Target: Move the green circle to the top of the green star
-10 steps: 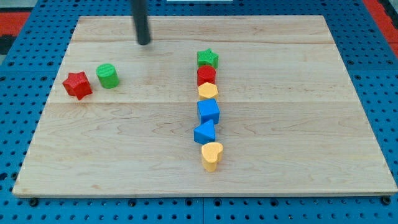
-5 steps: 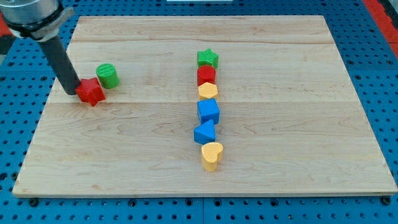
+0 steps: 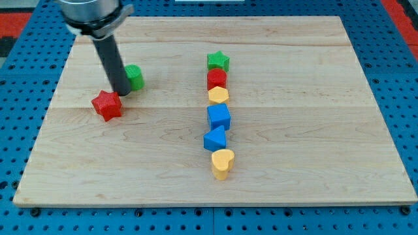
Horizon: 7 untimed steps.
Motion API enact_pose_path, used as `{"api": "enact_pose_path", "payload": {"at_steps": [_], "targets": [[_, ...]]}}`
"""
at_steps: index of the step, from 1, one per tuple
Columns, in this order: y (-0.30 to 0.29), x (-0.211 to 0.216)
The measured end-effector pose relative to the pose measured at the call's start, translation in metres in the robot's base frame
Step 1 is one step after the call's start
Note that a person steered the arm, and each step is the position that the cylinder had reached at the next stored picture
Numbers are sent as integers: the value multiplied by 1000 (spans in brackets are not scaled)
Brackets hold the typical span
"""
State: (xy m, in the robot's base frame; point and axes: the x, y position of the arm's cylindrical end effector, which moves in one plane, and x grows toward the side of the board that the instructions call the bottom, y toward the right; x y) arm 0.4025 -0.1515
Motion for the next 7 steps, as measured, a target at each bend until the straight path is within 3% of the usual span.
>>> {"api": "enact_pose_path", "payload": {"at_steps": [2,3,5,7], "targets": [[26,-64],[-14,-73],[67,-91],[59,-124]]}}
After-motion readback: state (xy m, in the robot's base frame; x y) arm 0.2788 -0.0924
